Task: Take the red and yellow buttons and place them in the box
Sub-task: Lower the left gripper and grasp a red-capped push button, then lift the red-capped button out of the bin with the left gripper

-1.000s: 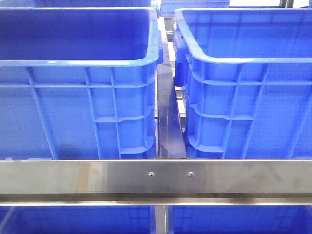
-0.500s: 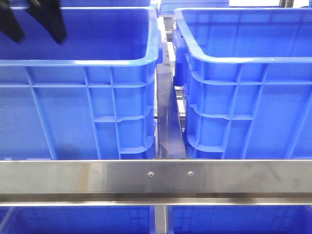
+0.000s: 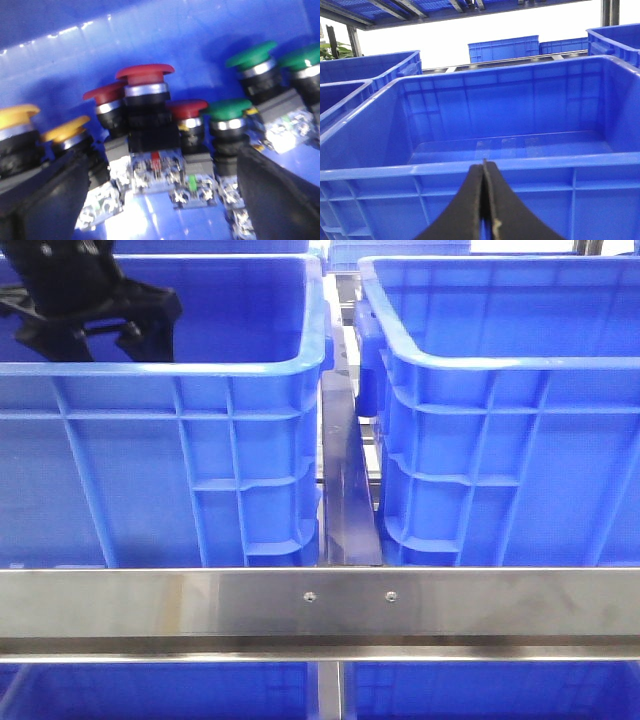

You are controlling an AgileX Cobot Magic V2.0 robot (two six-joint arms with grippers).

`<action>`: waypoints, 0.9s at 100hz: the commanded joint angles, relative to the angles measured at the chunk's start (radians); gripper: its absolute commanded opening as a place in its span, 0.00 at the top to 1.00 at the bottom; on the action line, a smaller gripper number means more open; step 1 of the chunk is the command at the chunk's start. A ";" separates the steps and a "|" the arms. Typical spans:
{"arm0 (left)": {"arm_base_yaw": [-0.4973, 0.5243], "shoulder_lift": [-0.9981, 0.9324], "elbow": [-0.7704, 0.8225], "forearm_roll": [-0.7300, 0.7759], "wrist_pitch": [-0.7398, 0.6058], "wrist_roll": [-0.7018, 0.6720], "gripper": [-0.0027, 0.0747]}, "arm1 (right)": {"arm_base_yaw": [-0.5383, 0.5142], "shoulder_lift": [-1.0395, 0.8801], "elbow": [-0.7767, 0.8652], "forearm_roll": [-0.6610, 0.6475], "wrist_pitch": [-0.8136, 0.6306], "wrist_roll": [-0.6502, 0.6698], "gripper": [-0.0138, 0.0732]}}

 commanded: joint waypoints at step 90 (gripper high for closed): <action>-0.006 0.034 -0.033 0.014 -0.067 0.004 0.75 | 0.001 -0.024 -0.019 -0.010 -0.082 -0.003 0.92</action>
